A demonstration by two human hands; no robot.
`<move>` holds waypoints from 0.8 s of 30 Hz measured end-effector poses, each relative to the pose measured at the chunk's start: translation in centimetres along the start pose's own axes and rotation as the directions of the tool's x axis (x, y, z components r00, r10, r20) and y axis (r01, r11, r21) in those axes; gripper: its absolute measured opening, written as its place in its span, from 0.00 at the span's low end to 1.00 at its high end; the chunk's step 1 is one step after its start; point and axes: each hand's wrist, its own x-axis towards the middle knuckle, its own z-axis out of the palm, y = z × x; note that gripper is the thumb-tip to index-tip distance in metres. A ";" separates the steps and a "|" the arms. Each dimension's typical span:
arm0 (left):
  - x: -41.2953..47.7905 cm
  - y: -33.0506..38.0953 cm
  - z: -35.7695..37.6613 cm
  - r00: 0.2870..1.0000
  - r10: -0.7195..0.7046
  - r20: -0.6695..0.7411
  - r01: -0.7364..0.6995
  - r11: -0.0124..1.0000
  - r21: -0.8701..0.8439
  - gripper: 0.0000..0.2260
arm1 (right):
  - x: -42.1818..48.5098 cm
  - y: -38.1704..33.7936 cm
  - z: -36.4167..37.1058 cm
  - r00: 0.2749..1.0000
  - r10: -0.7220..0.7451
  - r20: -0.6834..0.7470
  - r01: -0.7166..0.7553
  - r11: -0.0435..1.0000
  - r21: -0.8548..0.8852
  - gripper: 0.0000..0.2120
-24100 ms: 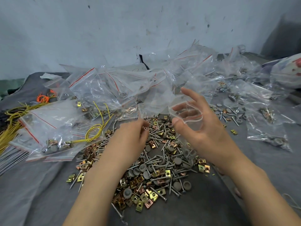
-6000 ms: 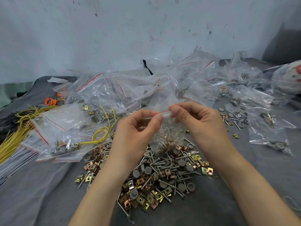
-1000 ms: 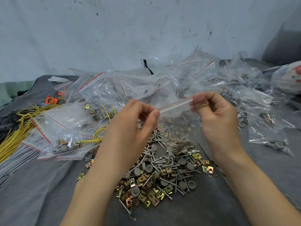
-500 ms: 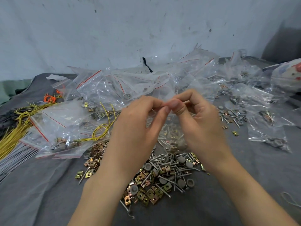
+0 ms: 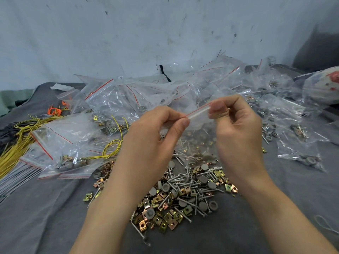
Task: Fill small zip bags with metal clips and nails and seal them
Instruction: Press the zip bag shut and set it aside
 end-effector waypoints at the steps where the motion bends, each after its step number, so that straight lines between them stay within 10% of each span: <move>1: 0.0 0.0 -0.1 1.000 0.000 -0.006 0.000 1.000 0.003 0.04 | 0.1 0.0 0.0 1.000 0.003 -0.007 -0.002 1.000 0.009 0.06; 24: -0.1 -1.3 -1.1 0.968 -0.236 -0.083 0.237 0.972 -0.004 0.07 | -0.1 1.0 -0.3 0.996 0.048 0.072 -0.045 0.998 -0.041 0.09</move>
